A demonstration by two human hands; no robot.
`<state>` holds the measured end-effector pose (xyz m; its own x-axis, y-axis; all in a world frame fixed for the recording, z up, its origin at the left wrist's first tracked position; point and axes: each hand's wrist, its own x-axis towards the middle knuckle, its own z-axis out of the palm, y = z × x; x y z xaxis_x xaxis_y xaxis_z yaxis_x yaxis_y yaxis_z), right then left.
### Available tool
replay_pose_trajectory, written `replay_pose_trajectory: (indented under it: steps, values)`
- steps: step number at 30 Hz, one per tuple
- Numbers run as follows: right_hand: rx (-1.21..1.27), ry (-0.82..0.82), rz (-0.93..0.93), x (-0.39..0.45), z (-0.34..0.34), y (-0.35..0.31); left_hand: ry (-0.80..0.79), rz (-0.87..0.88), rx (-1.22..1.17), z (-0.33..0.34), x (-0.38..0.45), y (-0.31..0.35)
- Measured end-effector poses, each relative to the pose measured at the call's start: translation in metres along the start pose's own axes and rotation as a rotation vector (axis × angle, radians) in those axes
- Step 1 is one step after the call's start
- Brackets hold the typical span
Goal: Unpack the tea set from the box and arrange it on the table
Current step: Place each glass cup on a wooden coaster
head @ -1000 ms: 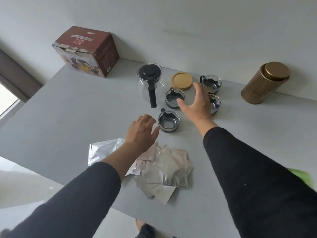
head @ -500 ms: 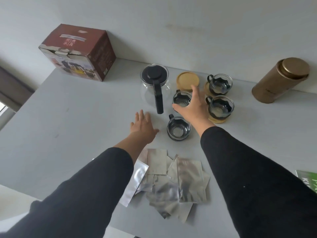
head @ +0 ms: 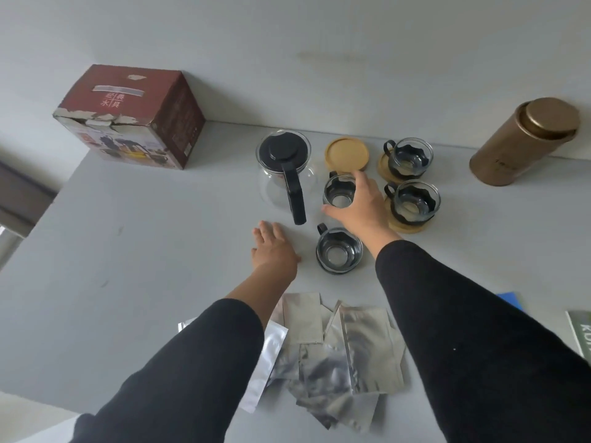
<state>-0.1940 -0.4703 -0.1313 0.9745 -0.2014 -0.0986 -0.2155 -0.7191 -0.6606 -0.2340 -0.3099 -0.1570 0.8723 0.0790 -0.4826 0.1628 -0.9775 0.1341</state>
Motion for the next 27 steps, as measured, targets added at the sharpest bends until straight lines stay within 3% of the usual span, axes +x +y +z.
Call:
replay_pose_trajectory:
  steps: [8, 11, 19, 27]
  values:
    - [0.166, 0.471, -0.049, -0.044, -0.033, 0.012, 0.026, 0.012, -0.11, 0.004, 0.001, -0.004]
    - [0.143, 0.566, -0.014, -0.073, -0.041, 0.033, 0.038, 0.02, -0.13, 0.006, 0.0, -0.007]
    - [0.155, 0.566, 0.232, -0.129, -0.025, 0.081, 0.076, 0.043, -0.165, 0.015, 0.004, -0.013]
    - [0.15, 0.482, 0.239, -0.131, -0.013, 0.092, 0.103, 0.048, -0.176, 0.018, 0.005, -0.013]
